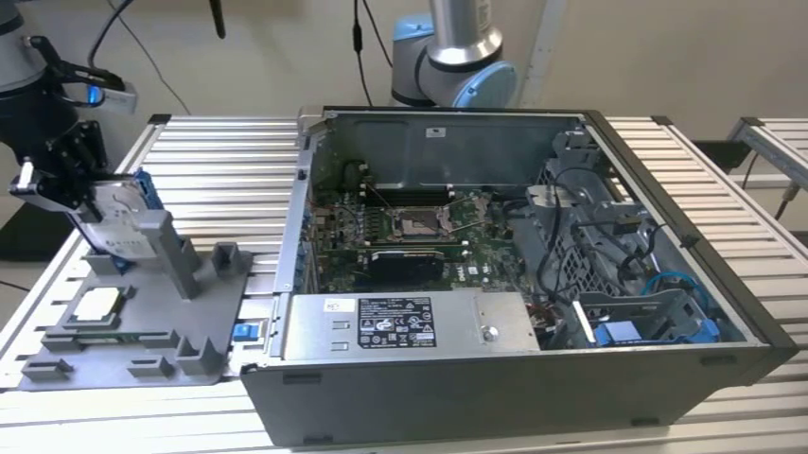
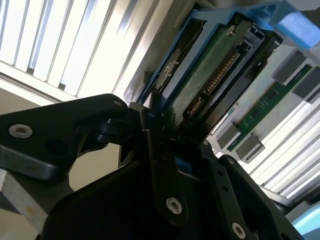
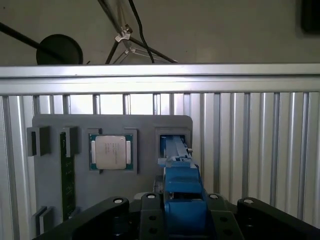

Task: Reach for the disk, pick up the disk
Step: 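Pick up the disk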

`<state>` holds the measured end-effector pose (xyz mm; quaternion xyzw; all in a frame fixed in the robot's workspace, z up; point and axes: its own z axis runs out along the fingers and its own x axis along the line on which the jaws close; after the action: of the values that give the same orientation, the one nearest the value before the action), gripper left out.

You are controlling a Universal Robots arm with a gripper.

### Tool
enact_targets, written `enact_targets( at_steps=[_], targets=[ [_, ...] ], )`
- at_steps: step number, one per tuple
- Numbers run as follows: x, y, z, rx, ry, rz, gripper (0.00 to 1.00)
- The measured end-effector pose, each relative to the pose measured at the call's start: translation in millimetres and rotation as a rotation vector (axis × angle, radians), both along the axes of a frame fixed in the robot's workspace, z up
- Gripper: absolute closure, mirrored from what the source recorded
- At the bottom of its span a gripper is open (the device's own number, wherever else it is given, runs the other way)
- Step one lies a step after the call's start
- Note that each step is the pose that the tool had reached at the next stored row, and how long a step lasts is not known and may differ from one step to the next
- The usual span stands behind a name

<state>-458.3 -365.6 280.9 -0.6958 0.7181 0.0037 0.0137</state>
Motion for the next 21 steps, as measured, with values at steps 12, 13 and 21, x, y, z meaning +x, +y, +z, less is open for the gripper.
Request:
enact_targets(
  at_steps=[12, 13, 21],
  targets=[
    [0.0, 0.0, 24.4, 0.0, 0.0, 0.0, 1.0],
    [0.0, 0.0, 26.3, 0.0, 0.0, 0.0, 1.0],
    [0.0, 0.0, 43.1, 0.0, 0.0001, 0.0, 1.0]
  ],
)
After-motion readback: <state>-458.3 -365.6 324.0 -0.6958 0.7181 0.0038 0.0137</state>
